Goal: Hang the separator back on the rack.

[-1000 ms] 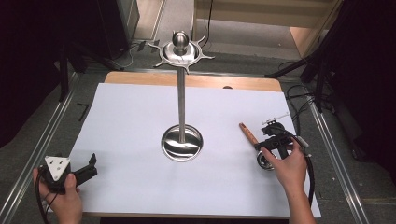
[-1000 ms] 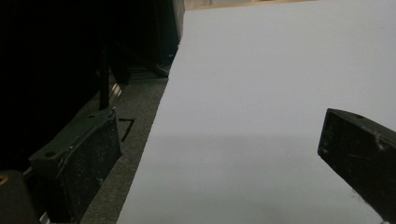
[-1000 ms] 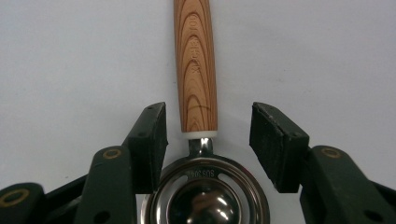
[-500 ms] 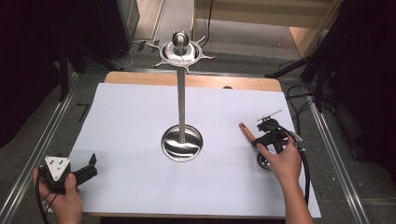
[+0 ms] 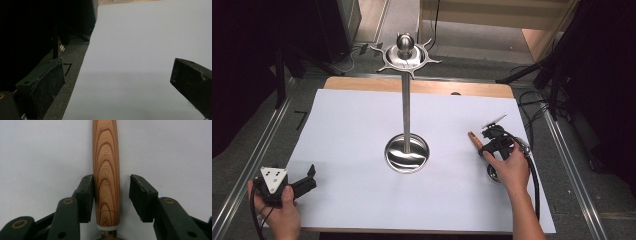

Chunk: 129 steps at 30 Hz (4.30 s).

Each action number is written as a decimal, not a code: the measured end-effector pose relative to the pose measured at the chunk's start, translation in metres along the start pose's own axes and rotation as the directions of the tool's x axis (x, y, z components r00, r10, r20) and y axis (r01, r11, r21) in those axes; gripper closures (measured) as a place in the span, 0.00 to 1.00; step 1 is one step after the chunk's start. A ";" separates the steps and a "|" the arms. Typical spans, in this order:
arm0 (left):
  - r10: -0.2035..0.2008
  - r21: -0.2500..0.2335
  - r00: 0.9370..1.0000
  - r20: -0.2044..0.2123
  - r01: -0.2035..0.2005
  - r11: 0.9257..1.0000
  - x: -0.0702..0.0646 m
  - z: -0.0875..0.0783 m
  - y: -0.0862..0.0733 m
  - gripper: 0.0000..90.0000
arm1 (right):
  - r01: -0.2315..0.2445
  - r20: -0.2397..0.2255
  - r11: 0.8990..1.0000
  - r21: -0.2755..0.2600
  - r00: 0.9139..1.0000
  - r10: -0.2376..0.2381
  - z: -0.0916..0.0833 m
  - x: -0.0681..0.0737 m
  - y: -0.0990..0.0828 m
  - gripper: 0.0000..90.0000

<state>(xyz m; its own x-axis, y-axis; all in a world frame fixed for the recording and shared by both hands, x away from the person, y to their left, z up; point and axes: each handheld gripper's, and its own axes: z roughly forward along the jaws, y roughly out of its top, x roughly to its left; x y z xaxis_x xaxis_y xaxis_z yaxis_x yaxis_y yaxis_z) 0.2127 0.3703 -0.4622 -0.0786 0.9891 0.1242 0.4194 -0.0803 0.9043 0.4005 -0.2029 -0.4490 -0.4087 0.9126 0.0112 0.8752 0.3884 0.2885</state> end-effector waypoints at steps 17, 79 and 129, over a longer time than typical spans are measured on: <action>-0.008 0.005 1.000 0.004 0.008 1.000 0.001 0.000 0.000 0.00 | -0.029 0.007 0.997 0.066 1.000 0.029 0.000 0.001 0.009 0.77; 0.000 0.006 1.000 0.005 0.000 1.000 0.000 0.001 0.000 0.00 | -0.056 -0.126 0.490 -0.870 0.986 -0.111 -0.105 0.074 -0.040 0.77; -0.002 0.008 1.000 0.007 0.002 1.000 0.001 0.001 0.000 0.00 | -0.168 -0.263 0.258 -0.951 0.880 -0.396 -0.173 0.110 -0.003 0.77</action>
<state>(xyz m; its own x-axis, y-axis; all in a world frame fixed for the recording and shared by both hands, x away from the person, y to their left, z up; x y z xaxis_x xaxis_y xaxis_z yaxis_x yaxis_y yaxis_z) 0.2136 0.3709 -0.4621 -0.0730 0.9901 0.1198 0.4261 -0.0776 0.9013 0.3079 -0.1257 -0.2834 -0.7740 0.6158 0.1472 0.0484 -0.1743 0.9835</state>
